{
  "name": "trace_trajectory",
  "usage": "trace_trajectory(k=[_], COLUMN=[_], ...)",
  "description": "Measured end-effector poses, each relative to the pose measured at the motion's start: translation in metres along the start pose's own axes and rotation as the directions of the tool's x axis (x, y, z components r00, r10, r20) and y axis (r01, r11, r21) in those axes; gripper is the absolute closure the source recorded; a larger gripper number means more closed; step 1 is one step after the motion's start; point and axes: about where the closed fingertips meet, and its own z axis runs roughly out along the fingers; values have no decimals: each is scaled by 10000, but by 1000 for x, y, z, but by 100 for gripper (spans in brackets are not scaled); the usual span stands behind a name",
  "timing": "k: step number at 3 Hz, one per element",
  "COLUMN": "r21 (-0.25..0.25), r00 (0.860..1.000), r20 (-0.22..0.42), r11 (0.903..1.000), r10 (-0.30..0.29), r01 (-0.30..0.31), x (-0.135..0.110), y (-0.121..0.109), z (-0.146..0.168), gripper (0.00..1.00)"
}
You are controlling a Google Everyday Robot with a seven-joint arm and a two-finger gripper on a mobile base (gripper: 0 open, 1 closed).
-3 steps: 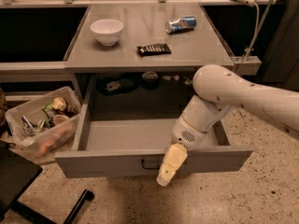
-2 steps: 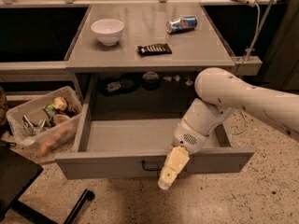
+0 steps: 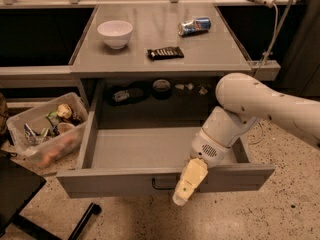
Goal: Open top drawer
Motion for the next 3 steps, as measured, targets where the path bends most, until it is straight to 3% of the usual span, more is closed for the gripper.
trace_trajectory(k=[1,2,3], r21=[0,-508,-509], r00=[10000,9996,9996], r20=[0,73,72], r11=[10000,9983,9983], r10=[0,291,290], r01=[0,-287,-286], x=[0,9,9], y=[0,16,16], z=[0,4,4], gripper=[0,0,0])
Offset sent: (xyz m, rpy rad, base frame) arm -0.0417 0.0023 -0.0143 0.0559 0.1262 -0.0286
